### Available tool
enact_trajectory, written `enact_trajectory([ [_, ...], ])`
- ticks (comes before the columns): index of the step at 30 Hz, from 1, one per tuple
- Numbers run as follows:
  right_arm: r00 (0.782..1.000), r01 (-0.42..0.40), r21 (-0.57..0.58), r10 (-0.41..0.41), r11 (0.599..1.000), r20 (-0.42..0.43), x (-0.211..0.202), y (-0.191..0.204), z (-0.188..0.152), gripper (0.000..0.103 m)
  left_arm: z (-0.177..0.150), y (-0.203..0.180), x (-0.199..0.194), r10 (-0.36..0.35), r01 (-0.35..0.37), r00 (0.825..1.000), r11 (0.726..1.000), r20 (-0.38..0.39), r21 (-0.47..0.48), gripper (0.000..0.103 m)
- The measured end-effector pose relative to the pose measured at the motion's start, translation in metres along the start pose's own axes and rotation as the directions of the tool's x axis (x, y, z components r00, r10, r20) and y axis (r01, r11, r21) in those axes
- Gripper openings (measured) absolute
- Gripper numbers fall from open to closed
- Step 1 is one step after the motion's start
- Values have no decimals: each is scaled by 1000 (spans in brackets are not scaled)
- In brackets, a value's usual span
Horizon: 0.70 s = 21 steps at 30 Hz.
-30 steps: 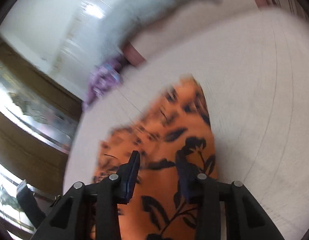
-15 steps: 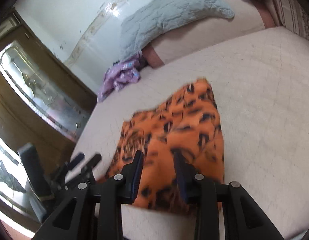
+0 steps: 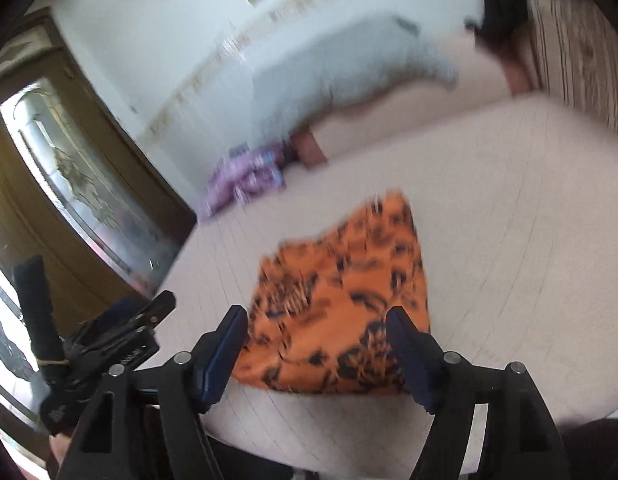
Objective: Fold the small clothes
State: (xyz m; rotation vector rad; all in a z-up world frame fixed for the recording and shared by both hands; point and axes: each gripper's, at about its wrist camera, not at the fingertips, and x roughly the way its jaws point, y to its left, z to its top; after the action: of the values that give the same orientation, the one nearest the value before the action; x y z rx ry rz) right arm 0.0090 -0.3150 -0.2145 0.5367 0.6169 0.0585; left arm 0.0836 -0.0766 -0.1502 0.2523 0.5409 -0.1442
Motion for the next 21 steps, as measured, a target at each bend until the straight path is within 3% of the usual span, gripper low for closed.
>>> enact_trajectory([
  [7, 990, 61, -82, -50, 995, 132, -64, 35, 20, 75, 20, 3, -50, 52, -51, 998, 999, 44, -8, 100],
  [12, 978, 136, -122, -113, 983, 178, -95, 49, 26, 75, 27, 13, -72, 77, -75, 996, 996, 54, -52, 102],
  [15, 972, 134, -151, -101, 979, 211, -115, 56, 24, 75, 30, 16, -89, 114, -109, 990, 992, 86, -58, 102],
  [21, 968, 157, -210, -108, 965, 225, -124, 73, 22, 76, 37, 26, -115, 110, -100, 984, 992, 137, -81, 103],
])
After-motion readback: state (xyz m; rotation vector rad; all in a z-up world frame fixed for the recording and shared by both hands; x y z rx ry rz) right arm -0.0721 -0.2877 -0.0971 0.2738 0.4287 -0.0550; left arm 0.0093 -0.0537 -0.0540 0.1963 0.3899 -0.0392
